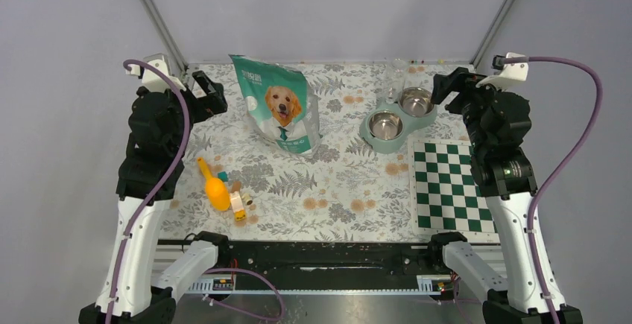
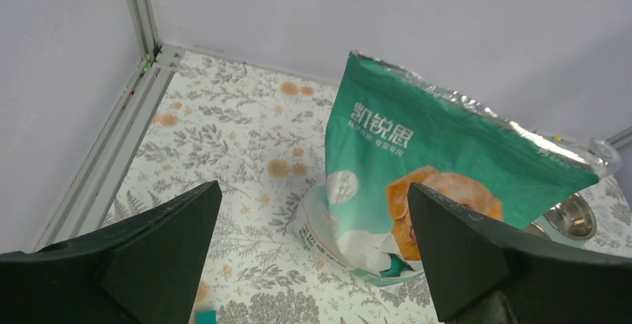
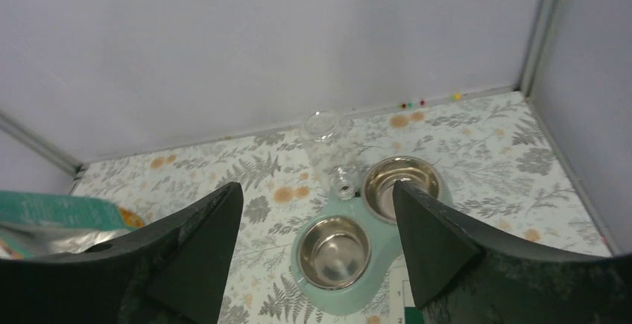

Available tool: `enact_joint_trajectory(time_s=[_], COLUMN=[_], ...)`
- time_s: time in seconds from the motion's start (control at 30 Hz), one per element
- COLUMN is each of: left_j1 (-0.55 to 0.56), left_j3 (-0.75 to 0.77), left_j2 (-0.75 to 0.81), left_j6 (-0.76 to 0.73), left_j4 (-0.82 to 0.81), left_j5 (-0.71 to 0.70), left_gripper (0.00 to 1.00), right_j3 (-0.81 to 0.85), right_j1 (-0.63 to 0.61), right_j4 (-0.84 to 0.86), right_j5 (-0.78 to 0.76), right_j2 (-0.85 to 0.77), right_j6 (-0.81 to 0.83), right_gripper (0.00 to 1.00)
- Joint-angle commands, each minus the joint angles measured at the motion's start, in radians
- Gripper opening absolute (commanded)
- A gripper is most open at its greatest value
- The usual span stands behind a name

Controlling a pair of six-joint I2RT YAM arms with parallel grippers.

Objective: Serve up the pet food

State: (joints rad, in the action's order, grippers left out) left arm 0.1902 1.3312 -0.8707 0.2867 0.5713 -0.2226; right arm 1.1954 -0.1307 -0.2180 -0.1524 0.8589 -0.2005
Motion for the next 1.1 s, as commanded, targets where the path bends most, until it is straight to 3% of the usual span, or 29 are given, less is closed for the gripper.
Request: enact_joint_trajectory(time_s=[0.0, 0.1, 0.3, 0.43, 0.53, 0.6, 0.67, 0.83, 1.07], left_j1=[-0.005, -0.005, -0.005, -0.005, -0.005, -0.006, -0.006, -0.012, -0.029], left_j3=[-0.023, -0.044, -0.12, -0.18, -0.279, -0.362, -0.44, -0.589, -0.627], left_j2=[0.01, 0.015, 0.012, 0.005, 0.029, 0.048, 0.056, 0.012, -0.136], left_j6=[0.018, -0.008, 0.005, 0.09, 0.249, 0.323, 0.384, 0.51, 0.596], left_j4=[-0.055, -0.057, -0.043, -0.028, -0.041, -0.092, -0.149, -0.286, -0.388], left_j5=[-0.041, 0.021, 0.114, 0.088, -0.001, 0.011, 0.059, 0.175, 0.315], left_gripper=[0.99, 0.99, 0.99, 0.99, 0.99, 0.97, 0.96, 0.94, 0.84], right_j3=[-0.012, -0.022, -0.074, -0.069, -0.025, 0.015, 0.051, 0.168, 0.338], right_j1=[0.004, 0.003, -0.027, -0.125, -0.178, -0.185, -0.191, -0.25, -0.336], right_j4=[0.054, 0.087, 0.3, 0.298, 0.213, 0.127, 0.115, 0.101, 0.061], right_j5=[0.179, 0.336, 0.613, 0.534, 0.373, 0.291, 0.301, 0.342, 0.279], right_j2=[0.021, 0.055, 0.151, 0.226, 0.315, 0.378, 0.445, 0.634, 0.848], right_j6=[-0.035, -0.064, -0.219, -0.234, -0.3, -0.382, -0.429, -0.423, -0.426], right_gripper=[0.81, 0.82, 0.94, 0.93, 0.76, 0.67, 0.61, 0.59, 0.59])
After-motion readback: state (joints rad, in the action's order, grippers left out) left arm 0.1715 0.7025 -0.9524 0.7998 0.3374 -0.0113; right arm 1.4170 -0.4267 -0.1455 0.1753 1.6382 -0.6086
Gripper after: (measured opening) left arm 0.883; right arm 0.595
